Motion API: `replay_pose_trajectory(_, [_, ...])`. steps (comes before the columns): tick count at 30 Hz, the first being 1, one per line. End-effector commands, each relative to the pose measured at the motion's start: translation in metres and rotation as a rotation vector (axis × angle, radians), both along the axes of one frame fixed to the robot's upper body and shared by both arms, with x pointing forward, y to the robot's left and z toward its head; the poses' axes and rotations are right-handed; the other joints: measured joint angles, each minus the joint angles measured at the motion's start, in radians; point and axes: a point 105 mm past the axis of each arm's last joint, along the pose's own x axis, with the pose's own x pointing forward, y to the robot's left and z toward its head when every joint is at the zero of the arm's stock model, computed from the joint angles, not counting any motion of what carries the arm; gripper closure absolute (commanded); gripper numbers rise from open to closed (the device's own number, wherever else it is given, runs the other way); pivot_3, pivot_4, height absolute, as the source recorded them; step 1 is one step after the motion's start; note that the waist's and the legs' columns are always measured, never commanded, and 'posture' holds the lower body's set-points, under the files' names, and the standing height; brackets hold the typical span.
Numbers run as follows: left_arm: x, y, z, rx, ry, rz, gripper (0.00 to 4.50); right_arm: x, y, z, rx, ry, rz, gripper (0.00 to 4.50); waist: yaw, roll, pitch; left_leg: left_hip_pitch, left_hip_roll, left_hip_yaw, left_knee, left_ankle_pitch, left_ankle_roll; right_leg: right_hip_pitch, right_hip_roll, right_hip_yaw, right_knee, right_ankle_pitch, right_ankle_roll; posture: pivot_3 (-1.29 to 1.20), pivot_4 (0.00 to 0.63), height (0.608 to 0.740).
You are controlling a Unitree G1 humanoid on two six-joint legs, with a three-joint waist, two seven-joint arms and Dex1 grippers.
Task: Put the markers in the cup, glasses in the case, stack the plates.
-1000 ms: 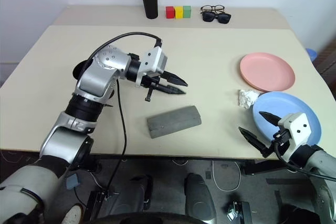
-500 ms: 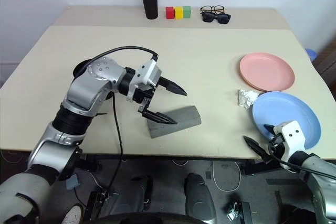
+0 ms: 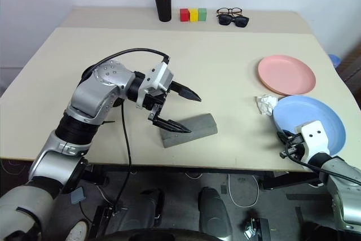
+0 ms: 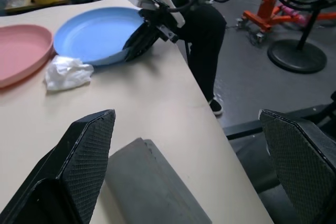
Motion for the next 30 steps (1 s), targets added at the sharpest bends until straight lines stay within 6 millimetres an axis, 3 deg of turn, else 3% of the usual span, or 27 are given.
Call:
replay_pose_trajectory(1, [-0.002, -0.004, 0.011, -0.029, -0.03, -0.013, 0.0, 0.0, -0.004, 0.007, -0.022, -0.024, -0.029, 4.43, 0.001, 0.0, 0.0, 0.0, 0.0, 0.0, 0.0, 0.0, 0.0, 0.0, 0.0, 0.0, 0.0, 0.0, 0.0, 0.0, 0.15, 0.74])
replay_pose_trajectory(7, [-0.001, -0.005, 0.012, -0.055, -0.022, 0.008, 0.0, 0.025, 0.0, 0.063, -0.087, -0.243, 0.007, 4.43, -0.005, 0.001, 0.0, 0.0, 0.0, 0.0, 0.0, 0.0, 0.0, 0.0, 0.0, 0.0, 0.0, 0.001, 0.0, 0.0, 0.15, 0.74])
replay_pose_trajectory(12, [-0.005, -0.003, 0.014, -0.101, 0.022, 0.033, 0.0, 0.06, 0.003, 0.11, -0.127, -0.444, 0.082, 4.43, -0.018, 0.002, 0.001, 0.0, 0.0, 0.0, 0.0, 0.0, 0.0, 0.0, 0.0, 0.0, 0.0, 0.0, 0.001, 0.0, 0.15, 0.74])
replay_pose_trajectory(15, [-0.002, 0.0, 0.015, -0.119, 0.029, 0.081, 0.0, 0.083, 0.0, 0.126, -0.176, -0.477, 0.123, 4.43, -0.025, 0.002, 0.001, 0.0, 0.0, 0.0, 0.0, 0.0, 0.0, 0.0, 0.0, 0.0, 0.0, 0.002, -0.001, 0.0, 0.15, 0.74])
replay_pose_trajectory(23, [-0.001, 0.014, 0.014, -0.142, 0.038, 0.199, 0.0, 0.15, 0.007, 0.136, -0.253, -0.453, 0.212, 4.43, -0.042, 0.005, 0.003, 0.0, 0.0, 0.001, -0.002, 0.0, 0.001, -0.002, 0.0, 0.001, 0.0, 0.002, -0.001, 0.0, 0.15, 0.74])
replay_pose_trajectory(28, [-0.004, 0.024, 0.014, -0.149, 0.035, 0.275, 0.0, 0.173, 0.021, 0.13, -0.254, -0.415, 0.215, 4.43, -0.05, 0.005, 0.004, -0.001, 0.0, 0.0, -0.006, 0.0, 0.001, -0.003, 0.0, 0.0, 0.0, 0.003, 0.002, 0.0, 0.15, 0.74])
replay_pose_trajectory(30, [-0.007, 0.029, 0.013, -0.15, 0.036, 0.31, 0.0, 0.178, 0.026, 0.122, -0.263, -0.376, 0.217, 3.77, -0.051, 0.005, 0.004, 0.0, 0.0, 0.0, -0.007, 0.0, 0.0, -0.004, 0.0, 0.0, -0.001, 0.003, 0.003, 0.0, 0.15, 0.74])
